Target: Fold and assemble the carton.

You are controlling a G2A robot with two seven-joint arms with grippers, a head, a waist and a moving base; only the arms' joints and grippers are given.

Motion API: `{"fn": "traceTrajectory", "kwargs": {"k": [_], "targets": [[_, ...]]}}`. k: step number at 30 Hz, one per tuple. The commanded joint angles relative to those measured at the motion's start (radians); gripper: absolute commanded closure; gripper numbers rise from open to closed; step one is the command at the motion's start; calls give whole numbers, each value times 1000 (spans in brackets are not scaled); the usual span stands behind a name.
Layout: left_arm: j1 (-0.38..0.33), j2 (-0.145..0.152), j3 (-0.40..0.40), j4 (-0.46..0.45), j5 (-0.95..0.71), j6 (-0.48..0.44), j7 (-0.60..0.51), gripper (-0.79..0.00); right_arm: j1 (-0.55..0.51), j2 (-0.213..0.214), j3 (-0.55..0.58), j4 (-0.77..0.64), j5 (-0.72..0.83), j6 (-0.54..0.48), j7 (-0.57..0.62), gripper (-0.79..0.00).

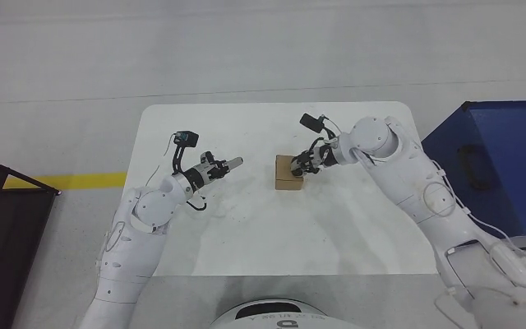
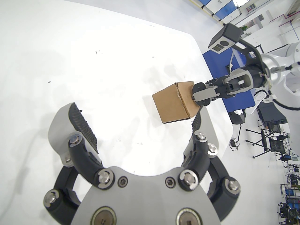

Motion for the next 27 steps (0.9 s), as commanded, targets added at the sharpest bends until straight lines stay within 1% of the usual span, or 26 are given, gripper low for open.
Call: {"fn": "traceTrajectory", "kwargs": {"k": [1, 3, 6, 8, 9, 13, 17, 19, 21, 24, 27], "targets": [[0, 0, 0, 0, 0, 0, 0, -785, -32, 17, 48, -23, 10, -32, 5, 0], [0, 0, 0, 0, 0, 0, 0, -785, -74, 35, 105, -46, 22, -51, 3, 0], [0, 0, 0, 0, 0, 0, 0, -785, -141, 63, 196, -64, 41, -45, -3, 0], [0, 0, 0, 0, 0, 0, 0, -785, -174, 77, 244, -59, 49, -16, -2, 0], [0, 0, 0, 0, 0, 0, 0, -785, -182, 81, 255, -50, 39, 17, -10, 0], [0, 0, 0, 0, 0, 0, 0, -785, -163, 74, 211, -43, 10, 86, 3, 0], [0, 0, 0, 0, 0, 0, 0, -785, -85, 39, 94, 4, -12, 140, -23, 0], [0, 0, 0, 0, 0, 0, 0, -785, -50, 22, 45, 25, -11, 126, -8, 0], [0, 0, 0, 0, 0, 0, 0, -785, -28, 13, 28, 56, 10, 85, 3, 0], [0, 0, 0, 0, 0, 0, 0, -785, -20, 14, 44, 106, 39, 38, 10, 0], [0, 0, 0, 0, 0, 0, 0, -785, -33, 25, 89, 144, 71, 32, 5, 0]]}}
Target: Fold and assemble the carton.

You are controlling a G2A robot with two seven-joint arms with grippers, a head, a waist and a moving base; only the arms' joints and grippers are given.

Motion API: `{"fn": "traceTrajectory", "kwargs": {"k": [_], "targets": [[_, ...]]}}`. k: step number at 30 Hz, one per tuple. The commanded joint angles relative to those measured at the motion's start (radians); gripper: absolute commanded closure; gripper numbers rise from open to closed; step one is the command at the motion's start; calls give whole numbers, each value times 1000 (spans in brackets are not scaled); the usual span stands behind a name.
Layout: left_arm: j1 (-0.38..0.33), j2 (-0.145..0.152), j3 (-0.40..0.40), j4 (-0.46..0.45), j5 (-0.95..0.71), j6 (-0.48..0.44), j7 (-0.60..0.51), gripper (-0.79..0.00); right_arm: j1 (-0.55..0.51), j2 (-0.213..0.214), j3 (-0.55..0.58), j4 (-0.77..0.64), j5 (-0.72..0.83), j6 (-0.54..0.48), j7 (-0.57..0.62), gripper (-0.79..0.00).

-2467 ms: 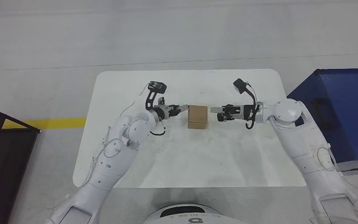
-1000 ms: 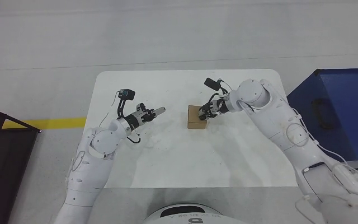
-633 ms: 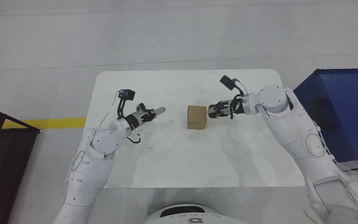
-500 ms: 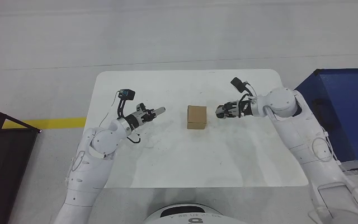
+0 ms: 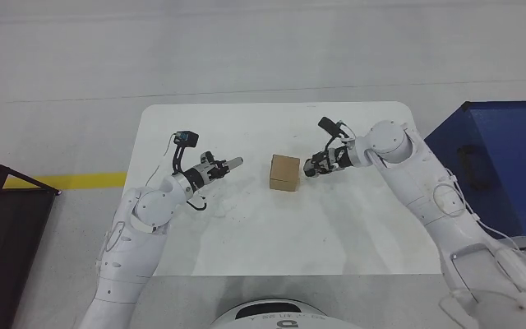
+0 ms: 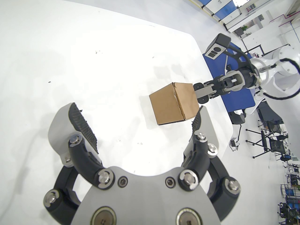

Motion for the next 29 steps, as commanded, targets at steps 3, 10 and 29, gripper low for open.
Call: {"fn": "traceTrajectory", "kwargs": {"k": [3, 10, 29], "targets": [[0, 0, 0, 0, 0, 0, 0, -785, -31, 23, 90, 15, 59, -12, -1, 0], [0, 0, 0, 0, 0, 0, 0, -785, -66, 54, 224, -31, 119, -10, -2, -49], [0, 0, 0, 0, 0, 0, 0, -784, -65, 53, 210, -27, 117, -10, -2, -785]]}}
